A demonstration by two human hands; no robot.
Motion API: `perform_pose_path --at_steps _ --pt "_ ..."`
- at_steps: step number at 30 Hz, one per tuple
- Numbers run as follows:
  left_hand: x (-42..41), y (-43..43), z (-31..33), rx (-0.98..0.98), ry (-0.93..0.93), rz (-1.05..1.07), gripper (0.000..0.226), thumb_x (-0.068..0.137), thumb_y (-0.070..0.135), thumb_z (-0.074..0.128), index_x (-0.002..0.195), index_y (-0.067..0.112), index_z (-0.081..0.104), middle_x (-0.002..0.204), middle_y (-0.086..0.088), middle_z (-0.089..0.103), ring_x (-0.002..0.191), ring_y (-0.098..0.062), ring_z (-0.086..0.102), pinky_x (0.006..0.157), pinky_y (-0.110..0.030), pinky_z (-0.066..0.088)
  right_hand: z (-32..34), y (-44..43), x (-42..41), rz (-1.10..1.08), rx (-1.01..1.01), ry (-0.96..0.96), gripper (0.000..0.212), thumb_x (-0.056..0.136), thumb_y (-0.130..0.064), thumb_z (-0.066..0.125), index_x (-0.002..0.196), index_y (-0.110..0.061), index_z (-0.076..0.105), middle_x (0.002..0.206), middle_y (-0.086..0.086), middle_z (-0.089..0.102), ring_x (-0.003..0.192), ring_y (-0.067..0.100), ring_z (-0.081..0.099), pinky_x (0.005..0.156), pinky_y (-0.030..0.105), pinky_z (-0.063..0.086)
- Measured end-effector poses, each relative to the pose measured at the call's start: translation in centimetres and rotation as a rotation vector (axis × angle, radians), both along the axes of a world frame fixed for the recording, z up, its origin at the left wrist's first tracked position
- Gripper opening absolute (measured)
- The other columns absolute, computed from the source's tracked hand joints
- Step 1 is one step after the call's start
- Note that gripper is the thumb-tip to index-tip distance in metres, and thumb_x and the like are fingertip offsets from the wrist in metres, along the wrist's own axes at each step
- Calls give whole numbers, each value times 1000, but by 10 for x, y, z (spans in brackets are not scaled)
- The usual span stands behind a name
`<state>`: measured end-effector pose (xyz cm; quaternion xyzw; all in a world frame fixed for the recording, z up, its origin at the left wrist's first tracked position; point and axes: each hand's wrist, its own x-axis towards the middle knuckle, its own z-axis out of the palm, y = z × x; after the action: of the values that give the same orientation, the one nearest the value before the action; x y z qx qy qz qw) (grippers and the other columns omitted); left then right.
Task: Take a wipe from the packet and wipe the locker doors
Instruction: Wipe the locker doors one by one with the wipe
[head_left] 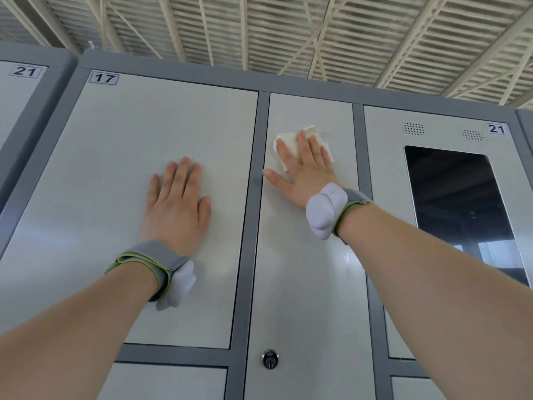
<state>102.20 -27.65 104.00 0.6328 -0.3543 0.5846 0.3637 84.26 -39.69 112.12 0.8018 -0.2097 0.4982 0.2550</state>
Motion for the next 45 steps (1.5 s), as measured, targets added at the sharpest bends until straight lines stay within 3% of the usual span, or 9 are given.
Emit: perform_pose_path --at_steps 6,12,16,24,31,37,40,42,45 --pt "-3 2 -2 9 24 -18 70 87 37 17 151 9 13 159 -6 7 146 -23 2 116 -38 -6 -43 4 1 86 -171 169 65 92 -63 28 149 -38 8 158 3 -14 144 22 -17 115 32 -14" --pt "-2 0 -8 12 14 -13 77 83 45 7 150 7 15 159 -7 9 146 -24 5 116 -38 -4 -60 -3 -5 95 -217 275 82 73 -73 -2 148 -43 9 159 -1 -11 145 18 -16 114 29 -17" --pt "-3 0 -13 11 -18 -31 78 83 45 8 149 4 20 157 -10 15 146 -27 10 117 -40 -1 -29 -15 -20 -4 -130 135 60 94 -61 20 149 -40 5 159 2 -12 145 22 -14 114 30 -13" --pt "0 0 -14 0 -40 -14 78 83 44 9 148 3 21 157 -11 16 145 -27 11 117 -40 -1 4 -28 -31 6 83 -131 61 95 -59 24 149 -38 6 159 4 -11 145 25 -14 115 34 -11" --pt "2 0 -15 -3 -34 -17 78 83 44 10 149 3 20 157 -11 16 145 -27 10 117 -40 -1 -49 -12 -11 48 -102 73 90 67 -77 -1 149 -40 5 158 3 -13 145 24 -16 111 30 -18" --pt "0 0 -18 1 -33 -33 78 83 44 11 148 2 21 156 -12 17 145 -28 12 116 -39 -1 -87 -7 -16 73 -221 292 85 72 -75 -10 149 -39 5 158 2 -14 144 21 -20 114 32 -18" --pt "0 1 -23 7 -31 -29 77 84 43 11 148 2 20 157 -11 17 145 -27 11 116 -38 -2 -77 -10 -21 51 -201 261 83 74 -72 -11 149 -40 5 158 1 -12 144 20 -17 112 28 -20" --pt "-1 1 -25 10 -28 -31 77 84 43 10 148 3 20 157 -11 16 145 -27 11 116 -37 -3 -59 -16 -28 18 -132 141 76 82 -73 -5 149 -39 5 159 2 -12 145 22 -15 111 27 -18" --pt "0 1 -27 9 -32 -28 76 85 42 12 148 1 22 156 -12 19 145 -28 14 116 -39 0 -34 -29 -40 -41 30 -38 58 97 -55 22 149 -38 3 158 2 -13 145 23 -13 114 29 -11"
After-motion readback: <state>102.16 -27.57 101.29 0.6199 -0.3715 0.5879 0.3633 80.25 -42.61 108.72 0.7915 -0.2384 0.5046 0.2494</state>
